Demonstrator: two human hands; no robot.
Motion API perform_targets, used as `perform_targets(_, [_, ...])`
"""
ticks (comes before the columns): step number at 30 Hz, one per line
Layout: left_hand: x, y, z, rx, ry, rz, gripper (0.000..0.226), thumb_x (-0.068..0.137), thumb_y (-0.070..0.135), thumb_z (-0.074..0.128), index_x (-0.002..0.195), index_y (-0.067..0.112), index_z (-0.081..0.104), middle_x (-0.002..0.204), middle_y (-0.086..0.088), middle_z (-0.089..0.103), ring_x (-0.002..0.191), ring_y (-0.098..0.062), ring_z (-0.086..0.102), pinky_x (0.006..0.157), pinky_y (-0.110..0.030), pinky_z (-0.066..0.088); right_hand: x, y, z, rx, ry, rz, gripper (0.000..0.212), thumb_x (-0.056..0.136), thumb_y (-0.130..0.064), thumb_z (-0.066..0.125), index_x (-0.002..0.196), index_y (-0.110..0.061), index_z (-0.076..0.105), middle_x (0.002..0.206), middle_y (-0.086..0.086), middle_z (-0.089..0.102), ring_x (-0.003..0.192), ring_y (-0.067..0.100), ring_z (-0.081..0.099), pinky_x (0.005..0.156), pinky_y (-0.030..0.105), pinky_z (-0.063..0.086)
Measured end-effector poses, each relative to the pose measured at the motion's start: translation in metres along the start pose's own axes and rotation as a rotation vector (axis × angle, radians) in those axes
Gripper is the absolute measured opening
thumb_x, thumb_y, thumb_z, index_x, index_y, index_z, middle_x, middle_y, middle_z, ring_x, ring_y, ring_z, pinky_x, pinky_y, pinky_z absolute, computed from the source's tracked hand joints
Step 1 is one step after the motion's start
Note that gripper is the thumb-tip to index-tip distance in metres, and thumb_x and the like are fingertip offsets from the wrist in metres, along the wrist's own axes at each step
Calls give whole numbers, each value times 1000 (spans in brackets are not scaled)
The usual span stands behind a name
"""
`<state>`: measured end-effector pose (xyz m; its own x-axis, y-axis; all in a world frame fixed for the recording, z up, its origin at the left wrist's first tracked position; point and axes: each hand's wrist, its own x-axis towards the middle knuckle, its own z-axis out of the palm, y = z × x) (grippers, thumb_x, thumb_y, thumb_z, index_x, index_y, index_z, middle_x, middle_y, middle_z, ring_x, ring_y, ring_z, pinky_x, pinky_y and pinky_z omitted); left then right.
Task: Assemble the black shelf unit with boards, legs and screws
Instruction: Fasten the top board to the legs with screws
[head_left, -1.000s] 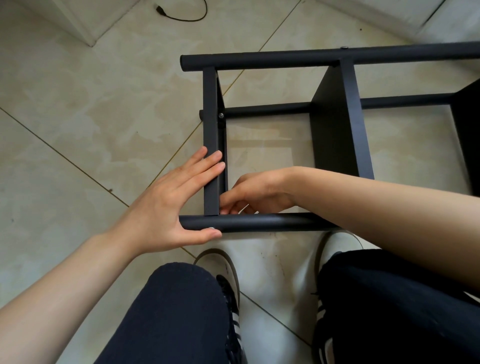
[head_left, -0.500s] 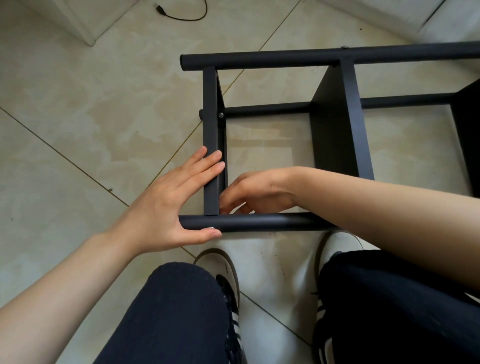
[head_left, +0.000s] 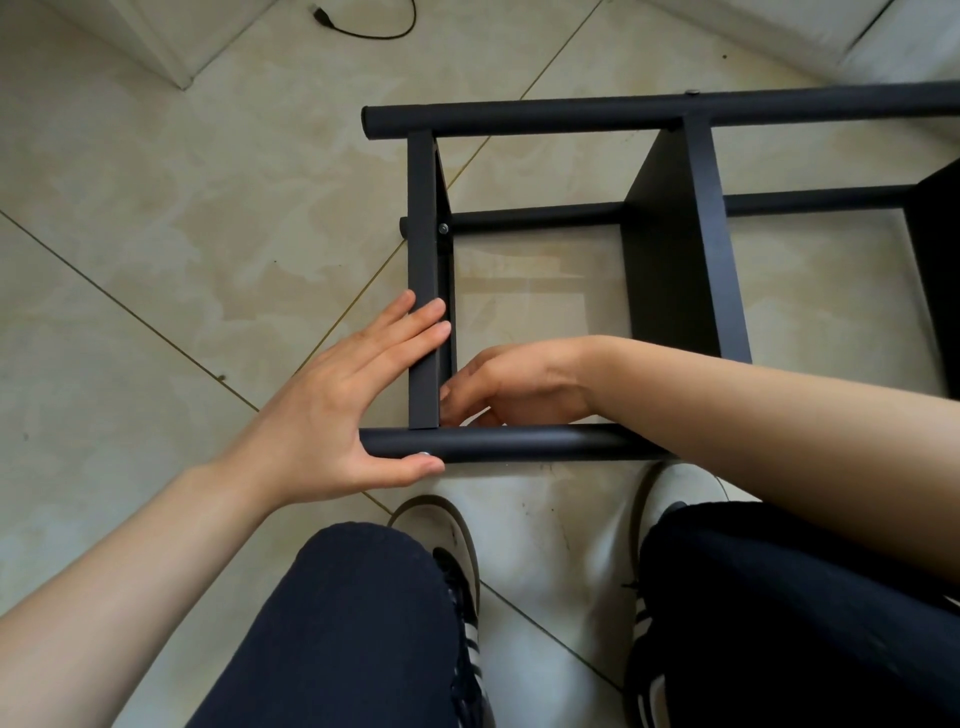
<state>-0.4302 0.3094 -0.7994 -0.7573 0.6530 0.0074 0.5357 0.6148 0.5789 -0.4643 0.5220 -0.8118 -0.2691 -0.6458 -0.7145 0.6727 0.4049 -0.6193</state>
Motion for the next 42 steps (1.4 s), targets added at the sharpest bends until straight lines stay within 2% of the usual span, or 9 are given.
perform_targets(8, [1,3,-3,-33,-14,-31,95,76,60,70,155,19,36,166,9,25,155,-11,13,124,-28,20,-2,0,1,-93,53,1,29,100,-17,54,119,2,63,120,18,65,104,23,61,106,40,45])
perform_targets(14, [-7,8,-4,-201,-10,-195,97,70,62,79,154,44,32,162,33,16,151,6,11,118,-14,17,-16,-7,7,-298,125,-56,18,101,-25,53,99,-14,67,104,14,66,89,19,59,85,34,51])
perform_targets(16, [-14,9,3,-330,22,-273,105,69,57,85,155,51,25,160,36,17,148,10,17,114,-5,18,-25,-9,9,-440,165,-104,17,101,-28,52,98,-20,67,99,5,67,86,12,59,80,25,50])
perform_targets(19, [-22,12,19,-668,74,-465,120,61,47,86,150,65,8,157,35,28,146,8,26,118,-17,26,-36,-10,14,-643,216,-203,17,101,-30,53,105,-20,66,88,-12,63,78,-1,57,68,6,43])
perform_targets(27, [-27,33,52,-1170,250,-652,125,45,47,97,151,11,40,145,-15,56,136,-28,53,118,-45,36,-64,8,19,-799,386,-230,22,97,-35,57,110,-23,70,87,-13,66,79,3,60,68,19,44])
perform_targets(29, [-27,38,57,-1244,283,-690,117,50,51,97,147,12,45,137,-11,64,128,-23,60,111,-36,44,-72,14,19,-839,439,-199,25,96,-41,56,108,-25,70,84,-14,65,77,2,59,66,17,45])
perform_targets(33, [-29,40,71,-1327,360,-766,45,81,30,60,127,31,55,111,8,76,106,-7,71,83,-16,55,-86,25,21,-914,559,-112,44,94,-61,47,116,-27,64,100,-5,69,90,16,64,84,37,55])
perform_targets(38, [-27,48,80,-1237,471,-923,58,57,64,64,111,43,60,103,13,76,99,-2,71,91,-22,49,-100,46,26,-1015,704,-41,52,92,-70,38,114,-28,57,95,-3,66,87,23,63,79,43,55])
perform_targets(42, [-20,51,74,-1307,465,-907,53,68,52,61,117,33,58,94,14,78,92,0,73,75,-12,55,-105,48,26,-970,729,-161,40,96,-59,43,121,-31,57,107,-9,67,102,18,61,91,42,47])
